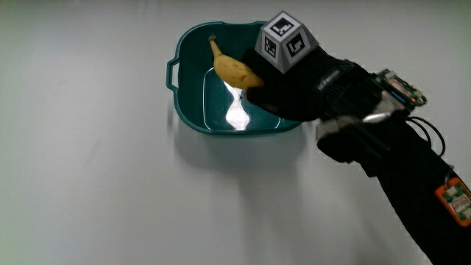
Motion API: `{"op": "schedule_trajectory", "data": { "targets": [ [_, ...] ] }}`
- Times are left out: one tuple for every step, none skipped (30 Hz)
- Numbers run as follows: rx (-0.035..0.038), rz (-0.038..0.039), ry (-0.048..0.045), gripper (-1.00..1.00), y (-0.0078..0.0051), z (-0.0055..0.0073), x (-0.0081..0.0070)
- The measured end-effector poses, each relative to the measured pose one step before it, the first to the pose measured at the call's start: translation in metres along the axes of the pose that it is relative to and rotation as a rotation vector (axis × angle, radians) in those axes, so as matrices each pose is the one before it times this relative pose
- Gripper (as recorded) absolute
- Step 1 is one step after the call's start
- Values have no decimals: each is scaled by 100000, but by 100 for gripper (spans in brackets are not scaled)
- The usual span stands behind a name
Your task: Place banana into plate
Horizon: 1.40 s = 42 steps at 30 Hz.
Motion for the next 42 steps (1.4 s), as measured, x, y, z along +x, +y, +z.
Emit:
{"op": "schedule_trajectory", "data": {
  "targets": [
    [-2445,986,935,0,463,-85,143],
    [1035,-3085,-1695,0,637,-259,288],
    [-2392,174,1087,0,458,21,121],
    [-2626,-1208,1344,0,503,-110,210],
    [-1641,821,1394,0,451,-27,170],
    [-1758,-1423,1806,0,365,-64,226],
    [7,-209,-362,0,231,48,60],
    [-789,99,369,0,206,-36,4],
    [-331,-574,-70,0,145,-34,8],
    [-682,-132,520,0,192,-45,-10],
    [610,380,287,0,-2,60,-108],
    [-158,-223,-76,0,62,-6,-68],
    [-75,237,193,0,112,-86,-33],
    [-507,553,915,0,126,-212,-44],
    [-121,1134,826,0,-5,-172,-103],
    [-806,327,862,0,169,-382,-6],
    [566,483,1040,0,87,-284,-21],
    [-112,-939,-343,0,266,-454,42],
    [-1778,14,1158,0,293,-429,23],
    [-253,-175,266,0,211,-299,5],
    [-793,-571,267,0,324,-388,75],
    [-610,-74,207,0,164,-272,8],
    [-794,-1014,-241,0,222,-322,81],
    [-403,-744,915,0,373,-432,169],
    [-350,818,1028,0,102,-214,-11],
    [-293,-1019,-154,0,215,-292,35],
    [-617,959,1102,0,279,-363,23],
    [445,253,133,0,42,-222,-111],
    [-239,-440,-263,0,306,-438,-36],
    [309,671,-752,0,81,-237,-223],
    [-2318,-1766,-1785,0,512,-638,-27],
    [-1840,-1352,-1631,0,451,-490,-116],
    [-584,-171,73,0,302,-319,-145],
    [-1217,-835,-2132,0,193,-250,-259],
    [-498,616,-38,0,130,-212,-243],
    [-3309,-824,-1163,0,451,-511,-101],
    [-317,-2511,-1055,0,239,-271,-47],
    [-1953,269,651,0,284,-310,-29],
    [-745,-1220,-42,0,334,-334,63],
    [-2225,1040,1587,0,272,-267,58],
    [402,-844,-226,0,135,-128,60],
    [-2201,234,778,0,207,-235,63]
  ]
}}
